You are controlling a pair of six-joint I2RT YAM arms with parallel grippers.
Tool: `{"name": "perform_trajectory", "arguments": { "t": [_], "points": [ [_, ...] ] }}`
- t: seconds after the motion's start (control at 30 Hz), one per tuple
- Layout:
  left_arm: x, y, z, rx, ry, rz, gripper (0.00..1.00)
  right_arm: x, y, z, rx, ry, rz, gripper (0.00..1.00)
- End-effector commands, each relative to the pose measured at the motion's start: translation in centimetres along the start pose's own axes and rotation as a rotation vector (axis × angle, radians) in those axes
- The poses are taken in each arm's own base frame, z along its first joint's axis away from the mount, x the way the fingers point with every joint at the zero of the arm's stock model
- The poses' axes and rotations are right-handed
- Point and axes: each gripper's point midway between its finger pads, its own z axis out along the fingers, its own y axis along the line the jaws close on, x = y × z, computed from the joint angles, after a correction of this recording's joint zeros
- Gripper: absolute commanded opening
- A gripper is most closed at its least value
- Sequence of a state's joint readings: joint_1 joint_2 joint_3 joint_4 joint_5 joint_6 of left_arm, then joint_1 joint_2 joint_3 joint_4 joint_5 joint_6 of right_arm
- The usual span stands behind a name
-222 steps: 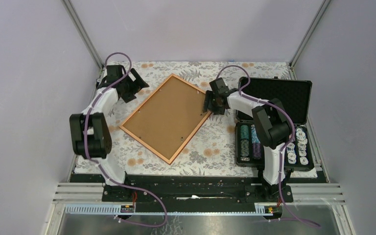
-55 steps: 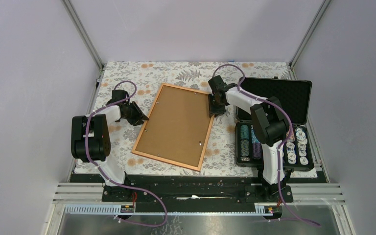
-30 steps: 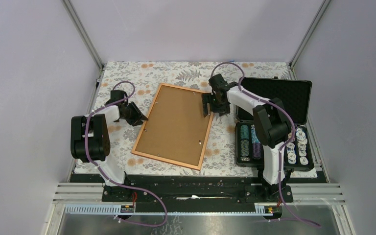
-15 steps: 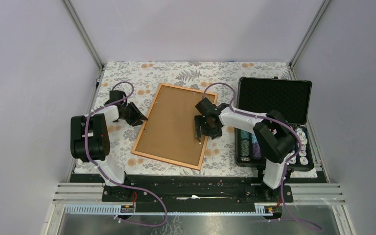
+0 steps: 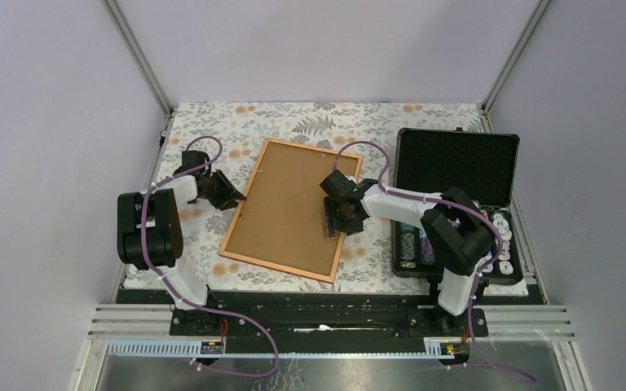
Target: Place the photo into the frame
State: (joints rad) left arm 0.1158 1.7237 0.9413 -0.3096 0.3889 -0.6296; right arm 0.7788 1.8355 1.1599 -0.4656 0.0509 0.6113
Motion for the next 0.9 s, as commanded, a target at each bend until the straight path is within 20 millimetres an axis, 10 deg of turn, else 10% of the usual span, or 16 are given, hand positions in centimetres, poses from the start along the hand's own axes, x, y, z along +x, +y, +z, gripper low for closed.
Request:
{"name": "perform_trajectory", "arguments": {
  "t": [0.0, 0.57, 0.87],
  "points": [
    [1.3, 2.2, 0.4, -0.07, 0.047, -0.077, 0.01, 0.7, -1.1, 0.3, 0.098, 0.011, -0.024, 0.57],
    [1.5, 2.2, 0.4, -0.066, 0.049, -0.081, 0.0, 0.8, 1.2, 0.6, -0.029, -0.003, 0.084, 0.0],
    [1.6, 1.7, 0.4, -0.038, 0.055, -0.089, 0.01, -1.0, 0.4, 0.7, -0.003, -0.089, -0.008, 0.0]
  ]
}}
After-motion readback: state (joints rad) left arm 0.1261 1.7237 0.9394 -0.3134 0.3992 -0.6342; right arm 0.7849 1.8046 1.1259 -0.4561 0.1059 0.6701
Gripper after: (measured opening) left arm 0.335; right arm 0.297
